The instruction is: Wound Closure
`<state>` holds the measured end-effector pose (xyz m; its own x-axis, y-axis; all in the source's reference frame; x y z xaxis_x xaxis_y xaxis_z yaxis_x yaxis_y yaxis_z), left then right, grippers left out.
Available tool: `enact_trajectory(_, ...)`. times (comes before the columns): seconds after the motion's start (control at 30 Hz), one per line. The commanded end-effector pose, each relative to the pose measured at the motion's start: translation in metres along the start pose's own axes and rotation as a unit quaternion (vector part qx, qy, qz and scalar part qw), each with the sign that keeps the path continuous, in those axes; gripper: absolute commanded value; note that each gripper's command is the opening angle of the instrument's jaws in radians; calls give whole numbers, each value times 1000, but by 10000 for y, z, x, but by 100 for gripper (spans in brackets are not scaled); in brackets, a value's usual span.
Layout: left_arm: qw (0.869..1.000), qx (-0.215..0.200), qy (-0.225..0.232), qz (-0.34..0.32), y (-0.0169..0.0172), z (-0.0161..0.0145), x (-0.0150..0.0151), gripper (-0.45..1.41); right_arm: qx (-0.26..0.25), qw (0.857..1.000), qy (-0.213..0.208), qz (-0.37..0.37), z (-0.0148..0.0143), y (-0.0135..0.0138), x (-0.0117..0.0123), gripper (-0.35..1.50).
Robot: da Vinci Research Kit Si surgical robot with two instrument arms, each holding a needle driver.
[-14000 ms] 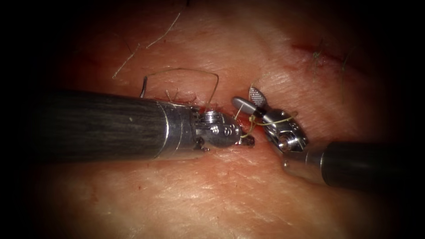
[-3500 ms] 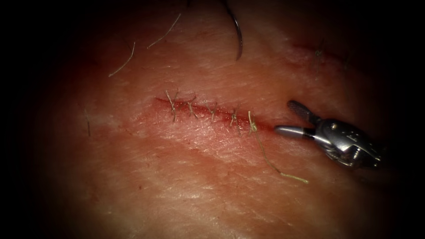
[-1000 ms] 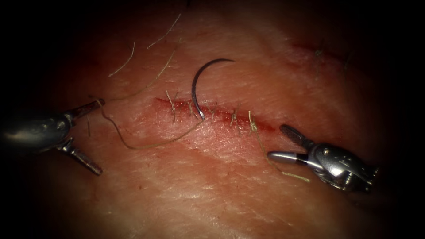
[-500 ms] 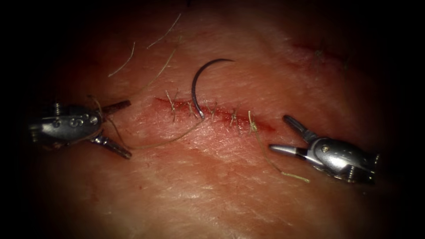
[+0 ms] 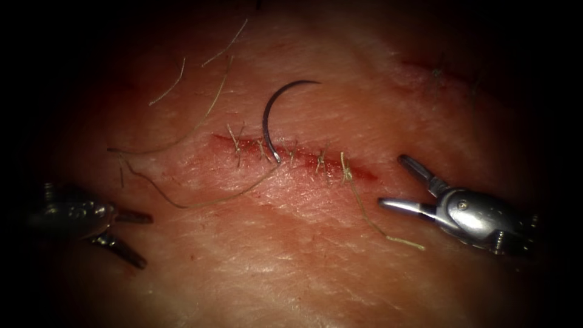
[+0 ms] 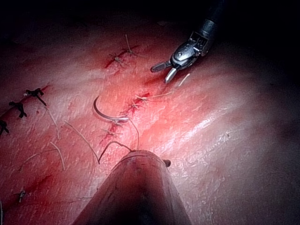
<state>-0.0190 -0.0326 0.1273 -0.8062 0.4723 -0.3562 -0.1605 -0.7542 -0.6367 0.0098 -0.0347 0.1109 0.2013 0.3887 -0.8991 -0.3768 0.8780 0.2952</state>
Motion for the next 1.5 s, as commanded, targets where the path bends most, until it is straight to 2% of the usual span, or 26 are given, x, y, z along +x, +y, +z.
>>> enact_trajectory(0.03, 1000, 2, -15, 2, 5, 16, 2, 49, 3, 1000, -2, 1, 7, -6, -4, 115)
enact_trajectory(0.17, 996, -11, -83, 4, 24, 51, 3, 44, 6, 1000, -5, 0, 6, -11, -2, 115)
enact_trajectory(0.23, 996, -19, -90, 17, 28, 68, 13, 44, 6, 1000, -5, 1, 6, -14, 0, 115)
enact_trajectory(0.37, 999, -24, -22, 39, 28, 92, 52, 46, 7, 1000, -5, 1, 5, -13, 2, 115)
enact_trajectory(0.4, 998, -23, 17, 56, 28, 104, 78, 61, 6, 1000, -6, 2, 4, -13, 2, 115)
enact_trajectory(0.43, 998, -23, 17, 56, 28, 104, 78, 61, 6, 1000, -6, 2, 4, -13, 2, 115)
enact_trajectory(0.53, 995, -10, 72, 73, 27, 121, 115, 67, 6, 1000, -6, 1, 1, -12, 2, 116)
enact_trajectory(0.67, 990, 12, 107, 88, 27, 144, 154, 72, -5, 1000, -18, 0, -8, -8, 1, 116)
enact_trajectory(0.77, 987, 27, 127, 93, 30, 162, 186, 72, -32, 999, -41, -1, -24, 3, 0, 116)
enact_trajectory(1.13, 983, 53, 139, 110, 34, 188, 238, 72, -76, 994, -82, -3, -58, 25, -14, 118)
enact_trajectory(1.5, 982, 74, 137, 110, 10, 203, 253, 69, -64, 994, -88, -6, -46, 13, -22, 118)
